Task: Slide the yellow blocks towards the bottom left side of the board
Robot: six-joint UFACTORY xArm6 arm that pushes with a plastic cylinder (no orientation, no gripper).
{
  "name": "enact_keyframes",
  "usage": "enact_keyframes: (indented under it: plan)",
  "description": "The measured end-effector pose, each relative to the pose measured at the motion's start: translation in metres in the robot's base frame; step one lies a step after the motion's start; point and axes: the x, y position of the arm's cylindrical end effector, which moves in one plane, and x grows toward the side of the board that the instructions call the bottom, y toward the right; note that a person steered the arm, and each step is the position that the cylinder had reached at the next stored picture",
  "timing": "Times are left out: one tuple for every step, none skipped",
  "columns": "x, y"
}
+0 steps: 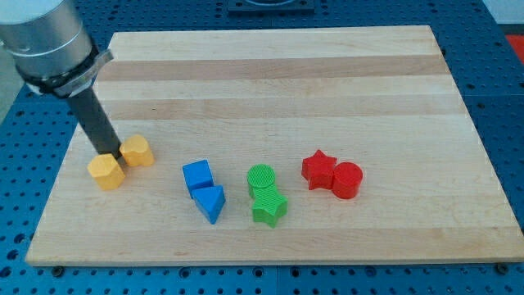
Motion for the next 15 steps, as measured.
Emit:
enact_keyframes:
  plan:
    - [0.023, -0.012]
    - [0.043, -0.020]
    - [0.052, -0.020]
    - [0.054, -0.020]
    - [0.051, -0.020]
    - [-0.017, -0.020]
    - [-0.099, -0.005]
    - [-0.105, 0.056]
    - [-0.058, 0.095]
    - [-0.050, 0.091]
    - [-0.034, 0.076]
    - [-0.022, 0.062]
    - [-0.004, 0.046]
    - [0.019, 0.034]
    - [0.041, 0.025]
